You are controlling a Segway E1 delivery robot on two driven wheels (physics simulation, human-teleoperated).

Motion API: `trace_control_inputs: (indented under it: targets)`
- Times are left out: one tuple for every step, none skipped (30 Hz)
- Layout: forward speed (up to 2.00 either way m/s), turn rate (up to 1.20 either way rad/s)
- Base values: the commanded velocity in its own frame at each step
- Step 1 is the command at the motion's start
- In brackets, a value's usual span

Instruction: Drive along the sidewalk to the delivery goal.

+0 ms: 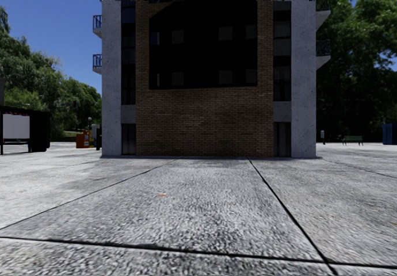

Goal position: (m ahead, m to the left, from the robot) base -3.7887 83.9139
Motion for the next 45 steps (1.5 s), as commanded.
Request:
trace_control_inputs:
  targets:
    - [1.84,0.82]
    - [1.85,0.82]
    - [1.85,0.82]
    - [1.85,0.82]
    - [1.85,0.82]
    - [1.87,0.82]
    - [1.89,0.82]
    - [1.9,0.82]
    - [1.9,0.82]
    - [1.9,0.82]
    - [1.9,0.82]
    - [1.9,0.82]
    - [1.9,0.82]
    - [1.9,0.82]
    - [1.9,0.82]
    - [1.9,0.82]
    - [1.9,0.82]
    - [1.9,0.82]
    - [1.9,0.82]
    - [1.9,0.82]
    - [1.9,0.82]
    - [1.9,0.82]
    - [1.9,0.82]
    - [1.9,0.8]
    - [1.9,0.8]
    - [1.9,0.0]
    - [1.9,0.0]
    - [1.9,0.0]
    - [1.9,0.0]
    - [1.9,0.0]
    - [1.9,0.0]
    - [1.9,0.0]
    - [1.9,0.0]
    - [1.9,0.0]
    - [1.9,0.0]
    - [1.9,0.0]
    - [2.0,0.0]
    - [2.0,0.0]
    - [2.0,0.0]
    - [2.0,0.0]
    - [2.0,0.0]
    - [2.0,0.0]
    - [2.0,0.0]
    - [2.0,0.0]
    - [2.0,0.0]
